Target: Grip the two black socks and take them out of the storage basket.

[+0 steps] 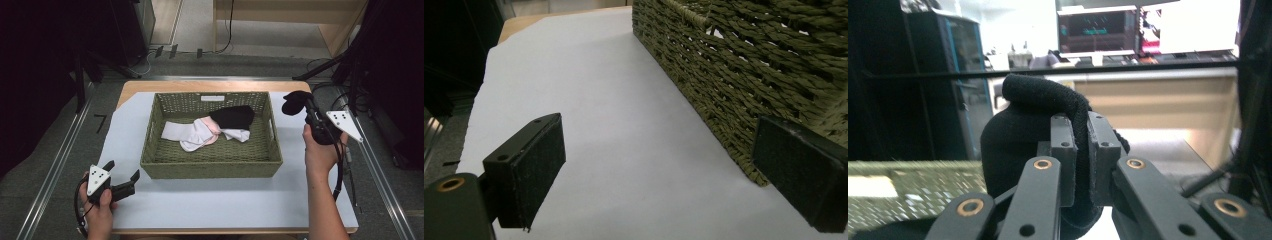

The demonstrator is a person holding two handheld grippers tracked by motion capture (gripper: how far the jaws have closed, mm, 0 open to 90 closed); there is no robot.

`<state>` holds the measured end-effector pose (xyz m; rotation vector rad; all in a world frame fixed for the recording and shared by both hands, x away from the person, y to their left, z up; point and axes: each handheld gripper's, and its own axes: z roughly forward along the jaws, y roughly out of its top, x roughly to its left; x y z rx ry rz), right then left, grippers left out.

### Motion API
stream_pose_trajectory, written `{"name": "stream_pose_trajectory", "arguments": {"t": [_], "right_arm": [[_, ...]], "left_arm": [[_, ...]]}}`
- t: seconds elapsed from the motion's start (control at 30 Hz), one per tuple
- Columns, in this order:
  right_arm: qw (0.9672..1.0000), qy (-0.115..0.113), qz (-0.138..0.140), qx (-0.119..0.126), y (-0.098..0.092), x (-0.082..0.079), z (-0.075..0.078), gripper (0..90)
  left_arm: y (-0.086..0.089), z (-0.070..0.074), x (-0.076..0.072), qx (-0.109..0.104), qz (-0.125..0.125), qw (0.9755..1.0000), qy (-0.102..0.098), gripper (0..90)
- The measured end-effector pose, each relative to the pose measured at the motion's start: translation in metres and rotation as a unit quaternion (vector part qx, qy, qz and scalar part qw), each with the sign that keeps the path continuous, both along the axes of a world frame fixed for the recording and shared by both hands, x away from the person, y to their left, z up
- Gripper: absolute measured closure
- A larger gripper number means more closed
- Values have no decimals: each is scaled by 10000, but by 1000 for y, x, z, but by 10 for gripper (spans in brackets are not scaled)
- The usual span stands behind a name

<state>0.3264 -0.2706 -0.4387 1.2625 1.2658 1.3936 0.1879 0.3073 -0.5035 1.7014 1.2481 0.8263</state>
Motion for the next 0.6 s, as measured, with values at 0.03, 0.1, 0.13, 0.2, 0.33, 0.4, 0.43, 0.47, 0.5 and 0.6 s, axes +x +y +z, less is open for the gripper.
{"name": "stream_pose_trajectory", "arguments": {"t": [0.03, 0.1, 0.13, 0.2, 0.33, 0.4, 0.43, 0.47, 0.5, 0.6], "right_arm": [[10000, 0, 0, 0, 0, 0, 0, 853], [9997, 224, -91, -92, -6, 1, -17, 853], [9994, 303, -116, -107, -8, 0, -23, 853], [9988, 438, -157, -162, -12, 0, -32, 852], [9973, 653, -158, -284, -17, -2, -44, 852], [9958, 848, -138, -325, -21, -5, -52, 832], [9951, 923, -107, -338, -22, -5, -54, 798], [9944, 998, -110, -344, -22, -5, -55, 734], [9937, 1061, -134, -348, -23, -6, -56, 666], [9929, 1147, -134, -286, -24, -8, -56, 544]], "left_arm": [[0, 0, 0, 0, 0, 10000, 0, 84], [0, 0, 0, 0, 0, 10000, -15, 84], [0, 0, 0, 0, 0, 10000, -15, 84], [0, 0, 0, -1, 0, 10000, -14, 84], [0, 0, 0, 2, 3, 10000, -4, 84], [0, 0, 0, 5, -2, 10000, 6, 84], [0, 0, 0, 5, -1, 10000, 8, 84], [0, 0, 0, 5, 0, 10000, 9, 84], [0, 0, 0, 7, 0, 10000, 8, 84], [0, 0, 0, 26, -1, 10000, 16, 84]]}}
